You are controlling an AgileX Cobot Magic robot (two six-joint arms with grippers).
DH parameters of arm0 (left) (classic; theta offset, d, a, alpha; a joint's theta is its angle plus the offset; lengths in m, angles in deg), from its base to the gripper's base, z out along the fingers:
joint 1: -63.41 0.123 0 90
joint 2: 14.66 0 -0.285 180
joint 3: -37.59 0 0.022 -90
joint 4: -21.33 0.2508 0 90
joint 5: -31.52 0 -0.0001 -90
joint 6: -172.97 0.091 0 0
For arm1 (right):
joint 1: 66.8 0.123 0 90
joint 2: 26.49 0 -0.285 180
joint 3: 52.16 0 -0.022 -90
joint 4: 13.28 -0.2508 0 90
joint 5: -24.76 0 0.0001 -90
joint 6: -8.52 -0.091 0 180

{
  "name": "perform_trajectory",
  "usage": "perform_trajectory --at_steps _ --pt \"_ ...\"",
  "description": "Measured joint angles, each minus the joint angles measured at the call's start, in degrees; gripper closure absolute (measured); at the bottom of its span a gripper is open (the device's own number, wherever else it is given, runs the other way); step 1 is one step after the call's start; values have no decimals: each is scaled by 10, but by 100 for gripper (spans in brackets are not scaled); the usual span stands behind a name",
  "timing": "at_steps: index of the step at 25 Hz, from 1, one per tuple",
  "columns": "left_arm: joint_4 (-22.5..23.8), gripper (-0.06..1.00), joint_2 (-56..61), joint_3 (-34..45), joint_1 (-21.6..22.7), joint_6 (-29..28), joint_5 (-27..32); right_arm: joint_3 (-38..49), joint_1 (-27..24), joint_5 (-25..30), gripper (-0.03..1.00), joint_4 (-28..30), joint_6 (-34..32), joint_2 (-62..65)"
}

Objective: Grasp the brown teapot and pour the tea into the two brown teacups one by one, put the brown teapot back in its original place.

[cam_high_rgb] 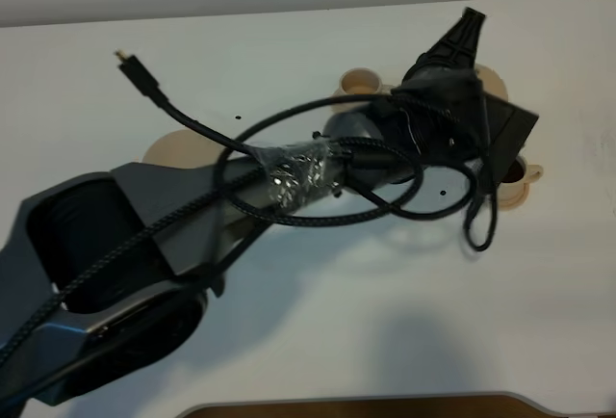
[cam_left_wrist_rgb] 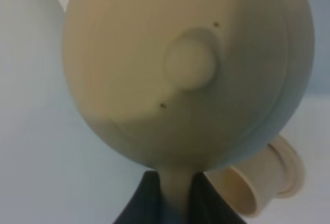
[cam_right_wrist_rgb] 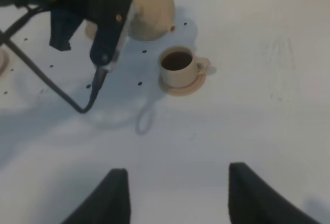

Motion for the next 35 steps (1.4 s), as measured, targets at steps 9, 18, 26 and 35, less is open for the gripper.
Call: perform_trajectory --at_steps 9,18,26,35 --pt "-287 81 60 -6 18 -30 98 0 0 0 52 0 0 0" --pt "-414 81 60 -6 38 -147 224 0 0 0 52 0 0 0" --pt "-417 81 46 -3 40 -171 246 0 0 0 52 0 0 0" --pt "-393 81 43 18 42 -173 209 0 0 0 52 0 0 0"
